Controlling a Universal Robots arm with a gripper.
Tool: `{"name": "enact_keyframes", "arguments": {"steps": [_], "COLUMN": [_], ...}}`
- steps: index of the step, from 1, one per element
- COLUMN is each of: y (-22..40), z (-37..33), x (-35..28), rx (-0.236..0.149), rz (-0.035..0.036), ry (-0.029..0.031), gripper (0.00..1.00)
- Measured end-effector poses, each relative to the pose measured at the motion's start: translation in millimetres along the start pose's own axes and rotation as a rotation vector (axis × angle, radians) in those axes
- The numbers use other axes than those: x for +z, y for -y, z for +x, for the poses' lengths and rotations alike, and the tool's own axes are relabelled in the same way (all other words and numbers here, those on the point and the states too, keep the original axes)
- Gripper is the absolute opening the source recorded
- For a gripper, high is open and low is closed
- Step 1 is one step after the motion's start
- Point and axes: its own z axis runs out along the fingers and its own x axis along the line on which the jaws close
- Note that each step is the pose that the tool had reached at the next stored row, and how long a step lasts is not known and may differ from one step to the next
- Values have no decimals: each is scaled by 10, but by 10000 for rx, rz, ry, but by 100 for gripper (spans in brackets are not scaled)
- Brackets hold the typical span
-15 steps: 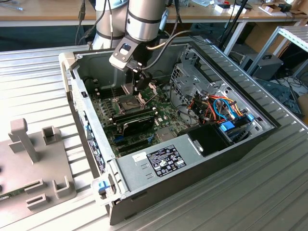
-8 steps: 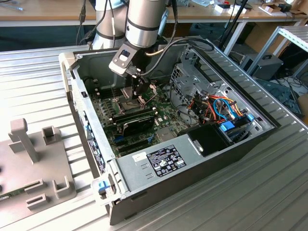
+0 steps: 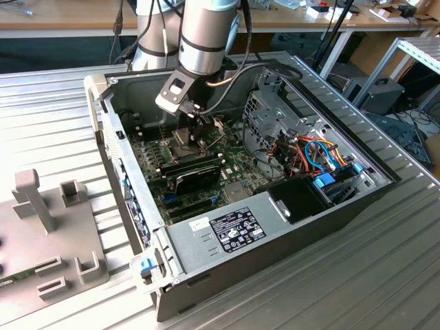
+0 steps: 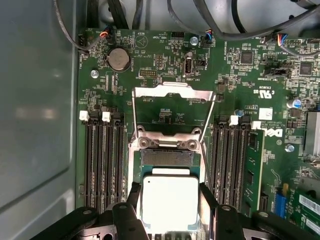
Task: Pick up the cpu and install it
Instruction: 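Place the cpu into insertion slot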
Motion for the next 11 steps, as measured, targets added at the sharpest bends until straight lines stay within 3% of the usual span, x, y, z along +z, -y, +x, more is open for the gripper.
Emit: {"name": "enact_keyframes", "arguments": {"steps": [5,7,11], "y": [-35,-50,-40], "z": [1,1,1], "x": [55,221,227], "rx": [-1,-1,-2], "rz": [0,0,1], "ry": [1,12,17], "gripper": [55,55,55]}}
